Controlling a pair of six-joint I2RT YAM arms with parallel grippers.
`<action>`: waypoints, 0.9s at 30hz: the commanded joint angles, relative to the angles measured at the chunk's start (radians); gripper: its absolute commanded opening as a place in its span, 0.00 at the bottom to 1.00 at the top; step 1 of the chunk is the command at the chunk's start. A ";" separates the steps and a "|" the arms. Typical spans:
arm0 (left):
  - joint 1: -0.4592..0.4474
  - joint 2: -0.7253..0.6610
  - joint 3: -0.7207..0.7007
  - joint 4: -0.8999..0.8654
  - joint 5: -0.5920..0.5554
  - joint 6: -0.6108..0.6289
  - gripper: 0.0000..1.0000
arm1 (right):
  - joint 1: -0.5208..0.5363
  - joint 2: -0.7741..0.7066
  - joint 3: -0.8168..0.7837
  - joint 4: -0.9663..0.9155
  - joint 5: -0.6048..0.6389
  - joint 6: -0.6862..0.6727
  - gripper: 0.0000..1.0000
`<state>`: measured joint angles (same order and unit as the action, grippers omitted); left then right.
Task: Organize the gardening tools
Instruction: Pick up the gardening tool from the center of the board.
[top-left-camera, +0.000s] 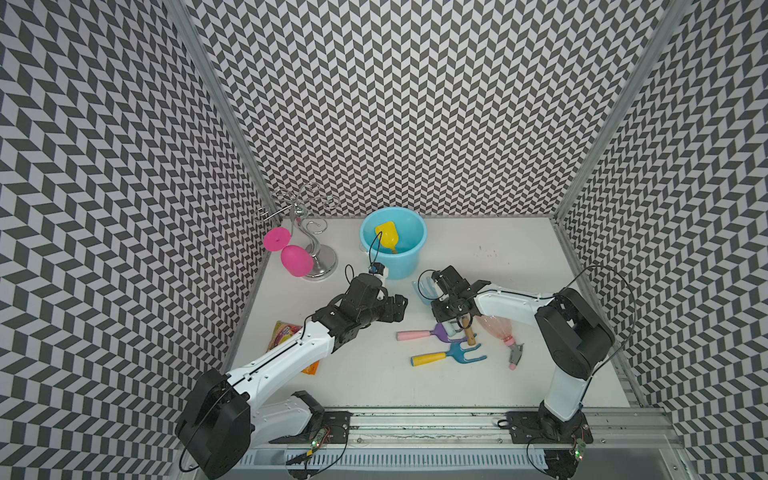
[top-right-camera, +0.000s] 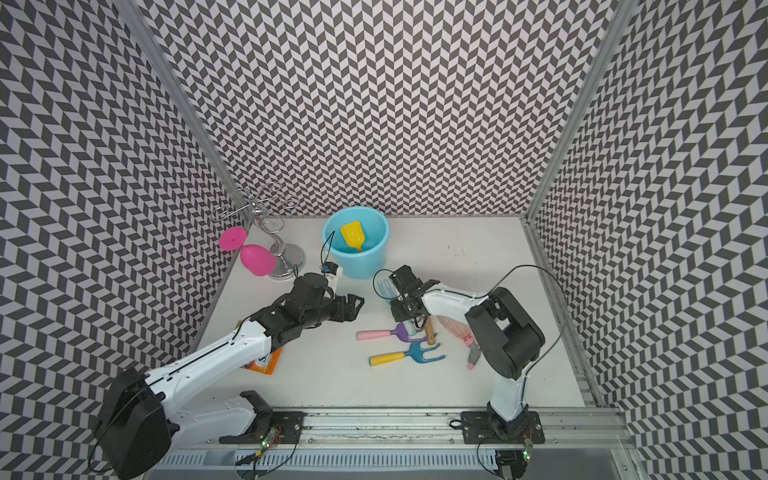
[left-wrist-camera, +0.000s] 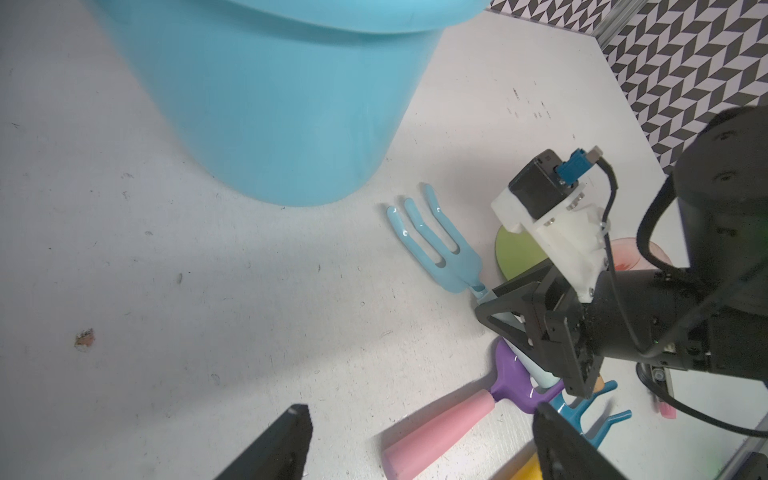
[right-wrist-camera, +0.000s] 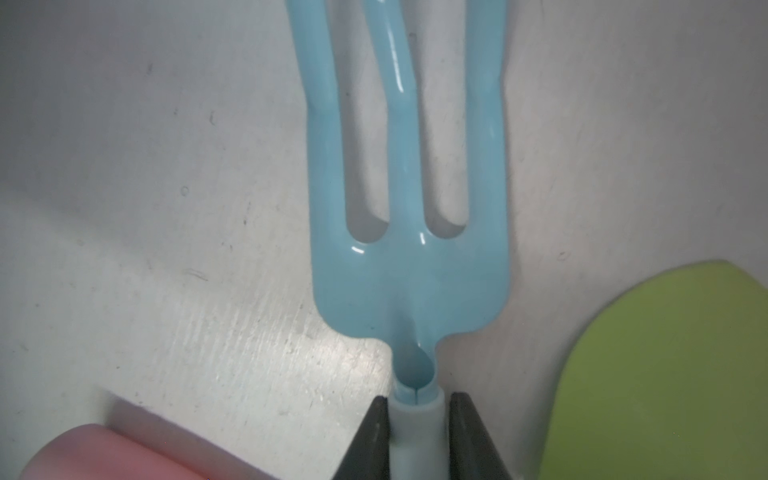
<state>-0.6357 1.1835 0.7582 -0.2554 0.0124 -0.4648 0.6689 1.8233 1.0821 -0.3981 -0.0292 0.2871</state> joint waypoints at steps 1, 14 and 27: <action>0.018 -0.026 -0.008 0.010 -0.007 -0.008 0.86 | 0.008 -0.020 0.028 -0.001 0.006 -0.011 0.22; 0.149 -0.072 -0.026 0.032 0.028 -0.057 0.86 | -0.031 -0.274 0.042 -0.027 0.080 -0.001 0.20; 0.197 -0.138 -0.068 -0.007 -0.026 -0.098 0.88 | -0.045 -0.345 0.269 0.060 0.157 -0.019 0.20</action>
<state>-0.4480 1.0672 0.7029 -0.2554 -0.0063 -0.5488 0.6250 1.4929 1.2842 -0.4488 0.1101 0.2829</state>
